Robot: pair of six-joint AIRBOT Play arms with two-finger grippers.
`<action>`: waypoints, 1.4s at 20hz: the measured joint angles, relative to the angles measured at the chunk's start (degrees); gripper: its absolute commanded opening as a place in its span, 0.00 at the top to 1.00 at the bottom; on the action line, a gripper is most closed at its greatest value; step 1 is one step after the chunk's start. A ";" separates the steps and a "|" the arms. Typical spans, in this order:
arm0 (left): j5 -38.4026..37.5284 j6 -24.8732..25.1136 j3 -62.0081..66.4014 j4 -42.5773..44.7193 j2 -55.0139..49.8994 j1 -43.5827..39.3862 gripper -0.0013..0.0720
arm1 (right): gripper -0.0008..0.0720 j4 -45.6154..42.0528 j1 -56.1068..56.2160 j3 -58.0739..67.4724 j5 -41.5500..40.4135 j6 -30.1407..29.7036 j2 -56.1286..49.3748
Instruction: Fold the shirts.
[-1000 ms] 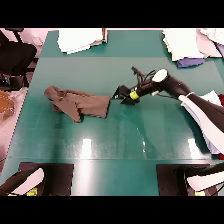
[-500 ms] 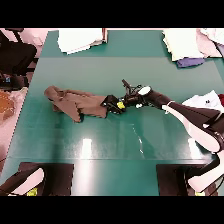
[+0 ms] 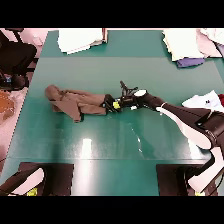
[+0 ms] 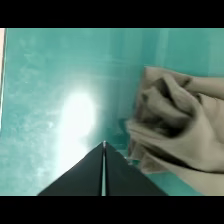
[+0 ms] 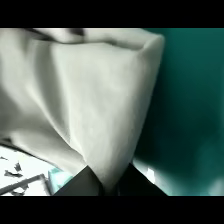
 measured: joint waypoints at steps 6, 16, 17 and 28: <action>-3.43 -0.02 0.00 -6.58 0.00 0.00 0.95 | 0.96 2.36 -7.37 15.78 -0.15 -2.84 3.50; -7.80 -0.02 0.00 -18.53 0.00 0.00 0.95 | 0.96 -12.79 -48.35 37.05 8.39 12.41 13.38; -8.07 -0.02 0.00 -19.10 0.00 0.00 0.95 | 0.96 -15.58 -52.59 37.86 12.00 14.27 13.62; -8.26 0.26 0.00 -22.56 0.00 0.00 0.95 | 0.96 -52.87 -81.31 25.27 42.47 26.38 28.81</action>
